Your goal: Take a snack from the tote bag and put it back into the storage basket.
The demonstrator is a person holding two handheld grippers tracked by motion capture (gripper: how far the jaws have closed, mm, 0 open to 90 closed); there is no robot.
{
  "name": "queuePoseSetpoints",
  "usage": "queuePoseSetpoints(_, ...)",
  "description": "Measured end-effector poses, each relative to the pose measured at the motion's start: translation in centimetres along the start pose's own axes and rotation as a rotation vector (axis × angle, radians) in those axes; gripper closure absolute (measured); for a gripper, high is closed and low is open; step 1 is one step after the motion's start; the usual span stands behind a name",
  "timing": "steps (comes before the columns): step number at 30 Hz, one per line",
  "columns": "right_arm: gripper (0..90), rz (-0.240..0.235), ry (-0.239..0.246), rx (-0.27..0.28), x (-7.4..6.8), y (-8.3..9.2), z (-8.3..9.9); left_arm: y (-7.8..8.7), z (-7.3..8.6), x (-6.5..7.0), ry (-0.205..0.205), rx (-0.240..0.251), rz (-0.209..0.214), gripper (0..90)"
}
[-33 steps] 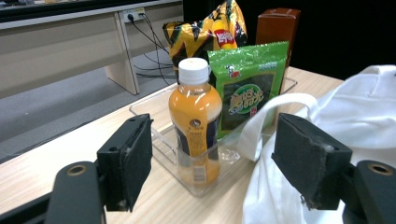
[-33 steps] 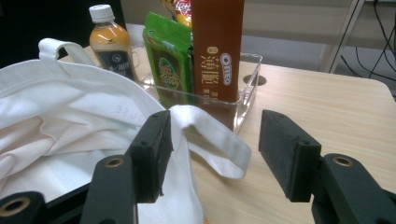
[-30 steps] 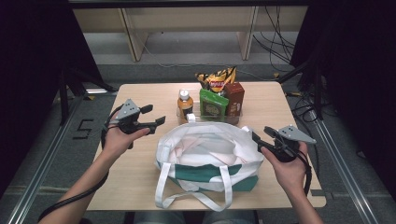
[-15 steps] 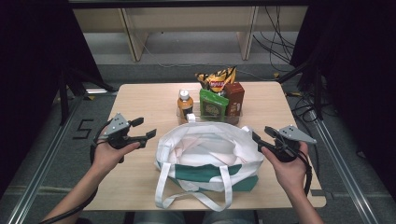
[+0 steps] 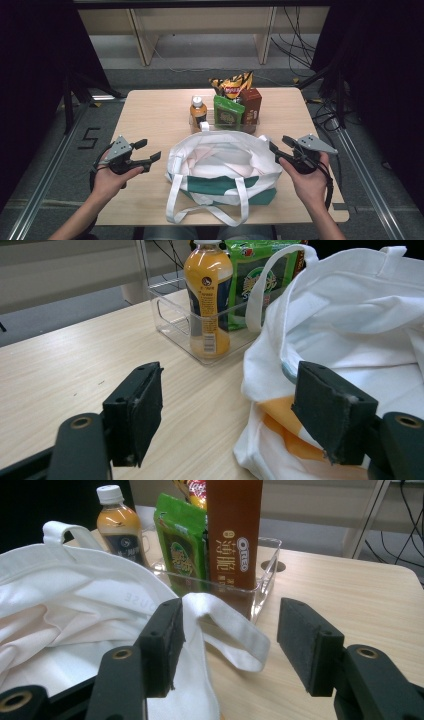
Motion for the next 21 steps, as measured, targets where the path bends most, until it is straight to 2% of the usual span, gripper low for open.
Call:
queuePoseSetpoints(1, 44.6, 0.000, 0.012, 0.000, 0.1, -0.1, 0.0, 0.1, 0.1, 0.0, -0.004, 0.005, 0.000, 27.3)
queuePoseSetpoints(7, 44.6, 0.001, 0.013, 0.002, 0.1, 0.0, 0.0, 0.3, 0.8, -0.4, 0.027, 0.010, -0.018, 27.4)
queuePoseSetpoints(10, 44.6, -0.001, 0.015, -0.014, 0.0, 0.0, 0.2, 0.3, 1.1, -0.5, 0.029, 0.014, -0.025, 27.4)
queuePoseSetpoints(12, 44.6, 0.002, -0.010, -0.021, -0.1, 0.0, 0.4, 0.2, 1.3, -0.7, 0.026, 0.018, -0.032, 27.5)
queuePoseSetpoints(13, 44.6, 0.000, 0.020, -0.009, 0.1, -0.2, 0.2, 0.2, 1.5, -0.9, 0.022, 0.013, -0.042, 27.7)
queuePoseSetpoints(14, 44.6, -0.004, 0.014, -0.010, 0.0, -0.2, 0.3, 0.1, 1.8, -1.1, 0.027, 0.009, -0.051, 27.8)
queuePoseSetpoints(15, 44.6, 0.009, -0.019, 0.000, -0.3, -0.3, 0.3, 0.0, 1.9, -1.2, 0.031, 0.007, -0.051, 27.8)
queuePoseSetpoints(17, 44.5, -0.004, -0.010, -0.029, -0.3, 0.0, 0.4, 0.0, 2.2, -1.4, 0.036, 0.002, -0.054, 27.7)
queuePoseSetpoints(19, 44.4, -0.004, 0.008, -0.007, 0.0, -0.1, 0.2, 0.0, 2.3, -1.6, 0.031, -0.002, -0.066, 27.5)
queuePoseSetpoints(21, 44.4, 0.001, 0.002, 0.004, 0.1, 0.0, 0.2, 0.0, 2.3, -1.7, 0.029, -0.004, -0.072, 27.3)
Point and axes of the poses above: each handheld gripper's, and its own axes: y roughly backward along the jaws, z roughly out of its underside, x roughly to its right, the point moved 9 cm from there along -y, roughly forward along the jaws, and after that the axes turned 1 degree about -x, right-handed, at the moved point
